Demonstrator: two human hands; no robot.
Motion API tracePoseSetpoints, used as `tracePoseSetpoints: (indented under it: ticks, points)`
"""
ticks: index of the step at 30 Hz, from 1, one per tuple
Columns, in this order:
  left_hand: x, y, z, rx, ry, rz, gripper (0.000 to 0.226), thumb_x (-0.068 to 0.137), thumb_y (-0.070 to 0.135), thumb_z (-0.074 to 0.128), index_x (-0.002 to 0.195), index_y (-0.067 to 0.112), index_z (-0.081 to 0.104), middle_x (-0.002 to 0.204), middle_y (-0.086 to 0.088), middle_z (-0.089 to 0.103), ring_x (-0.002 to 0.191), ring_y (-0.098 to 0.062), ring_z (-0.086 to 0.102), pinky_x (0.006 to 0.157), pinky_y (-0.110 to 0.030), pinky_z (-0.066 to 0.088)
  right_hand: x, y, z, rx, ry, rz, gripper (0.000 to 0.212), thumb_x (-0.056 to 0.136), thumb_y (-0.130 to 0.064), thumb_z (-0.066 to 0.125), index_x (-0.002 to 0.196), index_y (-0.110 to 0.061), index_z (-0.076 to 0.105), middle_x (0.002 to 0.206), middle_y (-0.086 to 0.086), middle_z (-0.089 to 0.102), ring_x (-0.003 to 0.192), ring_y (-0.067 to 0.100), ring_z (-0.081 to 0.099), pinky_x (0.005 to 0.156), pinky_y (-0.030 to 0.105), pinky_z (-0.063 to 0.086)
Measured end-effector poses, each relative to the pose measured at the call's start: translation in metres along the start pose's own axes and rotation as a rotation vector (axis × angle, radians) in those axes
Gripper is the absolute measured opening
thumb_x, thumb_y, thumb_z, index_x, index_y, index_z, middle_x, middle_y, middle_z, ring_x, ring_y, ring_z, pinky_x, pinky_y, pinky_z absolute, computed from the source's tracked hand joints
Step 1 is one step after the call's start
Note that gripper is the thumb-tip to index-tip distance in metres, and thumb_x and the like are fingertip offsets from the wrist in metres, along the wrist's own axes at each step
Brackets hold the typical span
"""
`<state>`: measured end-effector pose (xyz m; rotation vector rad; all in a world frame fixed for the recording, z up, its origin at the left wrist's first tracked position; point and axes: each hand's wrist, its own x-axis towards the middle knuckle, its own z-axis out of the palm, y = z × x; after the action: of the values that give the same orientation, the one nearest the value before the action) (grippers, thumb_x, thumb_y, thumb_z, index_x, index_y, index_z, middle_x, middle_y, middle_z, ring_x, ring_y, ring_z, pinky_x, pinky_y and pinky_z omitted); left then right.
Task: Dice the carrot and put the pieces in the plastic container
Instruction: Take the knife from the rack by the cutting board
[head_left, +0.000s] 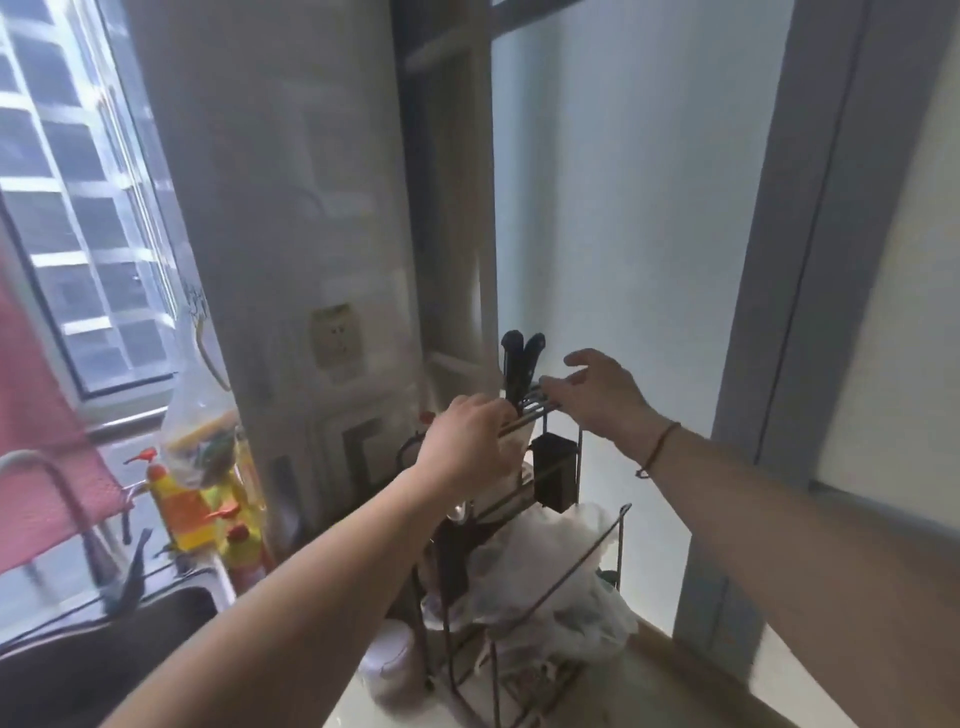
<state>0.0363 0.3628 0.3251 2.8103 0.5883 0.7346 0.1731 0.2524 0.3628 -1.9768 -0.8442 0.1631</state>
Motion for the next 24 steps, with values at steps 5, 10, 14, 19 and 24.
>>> tracePoseSetpoints:
  ticks: [5,10,14,19,24]
  points:
    - [0.021,-0.012,0.011,0.062,-0.032,0.030,0.039,0.096,0.040,0.058,0.132,0.025,0.059,0.128,0.005,0.059,0.122,-0.021,0.048,0.101,-0.037,0.042,0.069,0.001,0.033,0.130,0.009,0.095,0.088,0.074,-0.046,0.071,0.145,-0.017,0.028,0.129,0.013,0.056,0.110,0.032,0.061,0.097,0.046,0.051]
    - [0.032,-0.020,0.021,0.054,-0.011,-0.006,0.038,0.094,0.037,0.058,0.129,0.023,0.061,0.125,0.004,0.061,0.120,-0.023,0.050,0.097,-0.037,0.040,0.081,0.000,0.051,0.122,0.054,0.065,0.074,0.081,-0.033,0.069,0.143,-0.018,0.033,0.131,0.013,0.054,0.111,0.033,0.061,0.096,0.046,0.051]
    - [0.037,-0.024,0.028,0.036,-0.030,-0.058,0.036,0.092,0.032,0.059,0.126,0.021,0.061,0.120,0.002,0.063,0.114,-0.026,0.053,0.092,-0.038,0.046,0.081,0.002,0.054,0.068,0.143,0.008,0.049,0.083,-0.023,0.067,0.129,-0.014,0.051,0.120,0.011,0.062,0.109,0.029,0.061,0.099,0.034,0.049]
    - [0.042,-0.020,0.026,0.035,-0.040,-0.079,0.036,0.093,0.035,0.061,0.127,0.023,0.059,0.115,0.001,0.065,0.112,-0.026,0.055,0.094,-0.042,0.049,0.086,-0.003,0.047,0.009,0.202,-0.068,0.042,0.084,-0.022,0.069,0.122,-0.010,0.056,0.121,0.008,0.062,0.110,0.026,0.060,0.092,0.025,0.043]
    - [0.048,-0.009,0.024,-0.114,0.115,-0.069,0.030,0.097,0.035,0.061,0.125,0.023,0.061,0.110,0.005,0.066,0.099,-0.017,0.057,0.083,-0.034,0.050,0.091,-0.022,0.020,0.239,0.272,-0.128,0.033,0.079,-0.017,0.071,0.108,-0.022,0.055,0.109,0.011,0.065,0.093,0.030,0.068,0.080,0.045,0.059]
